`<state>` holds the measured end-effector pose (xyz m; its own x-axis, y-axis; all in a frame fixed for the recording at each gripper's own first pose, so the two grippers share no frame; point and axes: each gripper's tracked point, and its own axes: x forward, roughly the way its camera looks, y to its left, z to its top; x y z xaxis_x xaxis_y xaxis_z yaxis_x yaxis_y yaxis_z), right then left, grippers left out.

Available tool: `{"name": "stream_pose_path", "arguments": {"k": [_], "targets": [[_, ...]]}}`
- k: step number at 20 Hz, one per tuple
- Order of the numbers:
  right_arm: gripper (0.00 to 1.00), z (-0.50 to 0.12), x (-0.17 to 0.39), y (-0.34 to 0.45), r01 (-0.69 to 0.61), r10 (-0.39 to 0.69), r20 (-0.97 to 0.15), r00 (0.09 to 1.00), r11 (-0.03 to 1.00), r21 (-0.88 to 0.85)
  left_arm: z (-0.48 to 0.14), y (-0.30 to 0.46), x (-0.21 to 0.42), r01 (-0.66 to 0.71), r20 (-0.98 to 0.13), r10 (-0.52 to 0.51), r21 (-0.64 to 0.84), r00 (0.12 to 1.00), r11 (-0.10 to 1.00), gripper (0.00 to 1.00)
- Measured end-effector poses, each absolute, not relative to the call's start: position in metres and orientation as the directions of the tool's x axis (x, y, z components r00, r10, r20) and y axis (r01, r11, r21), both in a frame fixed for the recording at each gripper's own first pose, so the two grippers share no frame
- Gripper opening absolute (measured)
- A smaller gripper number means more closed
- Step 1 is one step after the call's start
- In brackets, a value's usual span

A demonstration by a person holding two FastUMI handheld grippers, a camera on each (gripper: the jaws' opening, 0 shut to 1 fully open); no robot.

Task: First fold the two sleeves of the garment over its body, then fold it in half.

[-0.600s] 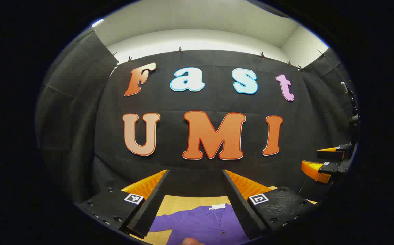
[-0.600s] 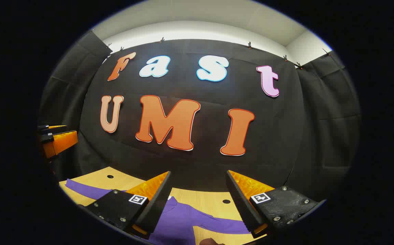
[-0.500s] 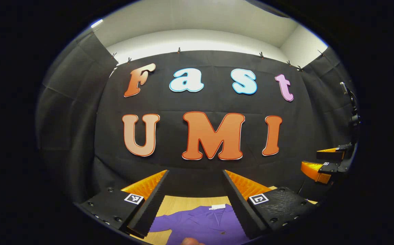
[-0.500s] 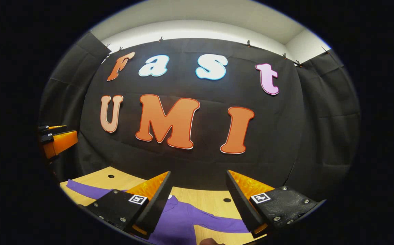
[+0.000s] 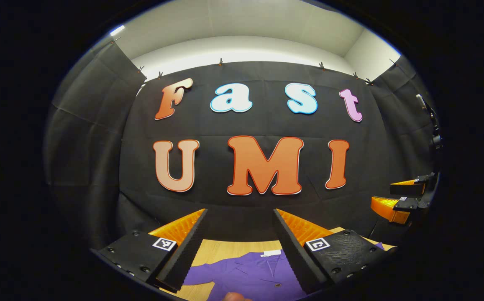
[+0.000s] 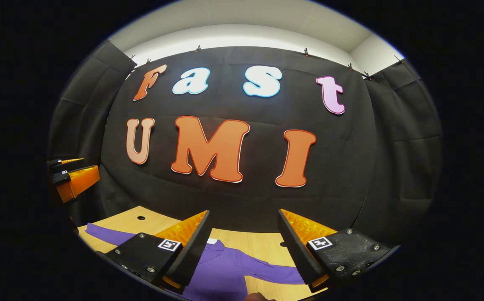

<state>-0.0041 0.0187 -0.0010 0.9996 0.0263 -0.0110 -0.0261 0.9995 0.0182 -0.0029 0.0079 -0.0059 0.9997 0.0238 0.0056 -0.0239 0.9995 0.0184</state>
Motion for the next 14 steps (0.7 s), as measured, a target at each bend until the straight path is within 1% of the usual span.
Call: {"name": "stream_pose_path", "arguments": {"k": [4, 8, 9, 10, 14], "targets": [[0.95, 0.002, -0.004, 0.026, -0.037, 0.037, -0.002, 0.999, 0.999, 0.021, -0.014, 0.008, 0.000, -0.024, -0.008, 0.024, 0.024, 1.000, 0.999, 0.96], [0.95, -0.006, -0.002, 0.017, -0.016, 0.017, -0.016, 1.000, 1.000, 0.014, -0.016, 0.005, 0.001, -0.015, -0.015, 0.016, 0.034, 1.000, 0.999, 0.97], [0.90, -0.010, -0.002, 0.013, -0.008, 0.009, -0.025, 1.000, 1.000, 0.012, -0.015, 0.003, 0.002, -0.014, -0.015, 0.014, 0.036, 1.000, 0.999, 0.96], [0.95, -0.016, 0.000, 0.006, 0.007, -0.006, -0.037, 0.999, 1.000, 0.006, -0.015, 0.003, 0.001, -0.011, -0.013, 0.012, 0.037, 1.000, 0.999, 0.96], [0.95, -0.049, 0.002, -0.023, 0.082, -0.083, -0.118, 0.989, 0.996, -0.018, -0.011, 0.002, -0.001, -0.020, 0.000, 0.021, 0.056, 1.000, 0.998, 0.95]]}}
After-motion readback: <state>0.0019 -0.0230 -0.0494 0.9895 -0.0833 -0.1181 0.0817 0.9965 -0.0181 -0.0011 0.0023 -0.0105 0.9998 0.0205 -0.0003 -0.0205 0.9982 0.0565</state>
